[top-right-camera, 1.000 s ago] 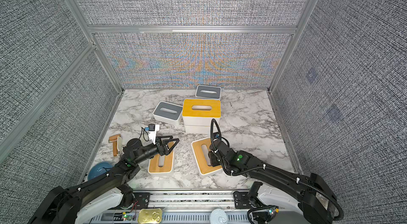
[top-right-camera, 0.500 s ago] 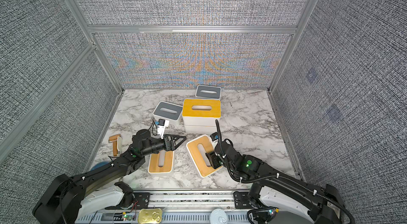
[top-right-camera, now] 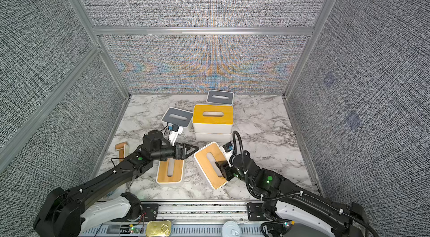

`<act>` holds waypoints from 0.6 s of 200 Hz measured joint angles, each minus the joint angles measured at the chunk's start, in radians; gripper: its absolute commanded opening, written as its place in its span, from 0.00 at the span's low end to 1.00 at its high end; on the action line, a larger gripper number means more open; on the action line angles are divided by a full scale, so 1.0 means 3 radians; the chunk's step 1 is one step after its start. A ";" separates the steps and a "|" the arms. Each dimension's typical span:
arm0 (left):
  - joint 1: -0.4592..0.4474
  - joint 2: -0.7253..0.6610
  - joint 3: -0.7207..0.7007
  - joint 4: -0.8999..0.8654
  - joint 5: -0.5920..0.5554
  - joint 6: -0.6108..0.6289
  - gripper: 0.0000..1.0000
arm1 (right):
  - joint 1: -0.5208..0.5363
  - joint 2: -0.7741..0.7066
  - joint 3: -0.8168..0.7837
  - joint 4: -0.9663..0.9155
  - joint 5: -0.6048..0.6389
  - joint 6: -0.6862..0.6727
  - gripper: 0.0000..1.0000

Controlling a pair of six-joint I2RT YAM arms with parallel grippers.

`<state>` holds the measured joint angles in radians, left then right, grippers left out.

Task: Stack the tissue boxes
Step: Place the tissue box at the tissue box.

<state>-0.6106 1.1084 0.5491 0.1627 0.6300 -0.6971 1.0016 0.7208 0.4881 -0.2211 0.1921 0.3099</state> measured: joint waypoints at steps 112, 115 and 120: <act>-0.0254 0.0084 -0.0182 0.0399 0.0148 -0.0118 0.91 | 0.0038 -0.0092 -0.0107 0.0201 0.0247 -0.0084 0.28; -0.0254 0.0085 -0.0186 0.0407 0.0154 -0.0130 0.90 | 0.0038 -0.0092 -0.0107 0.0202 0.0252 -0.0085 0.28; -0.0257 0.0088 -0.0187 0.0423 0.0156 -0.0134 0.88 | 0.0038 -0.0092 -0.0107 0.0202 0.0257 -0.0092 0.28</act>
<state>-0.6876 1.1347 0.4931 0.2897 0.6769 -0.7372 1.0130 0.6933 0.4561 -0.1604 0.2691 0.2825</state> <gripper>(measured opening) 0.916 0.507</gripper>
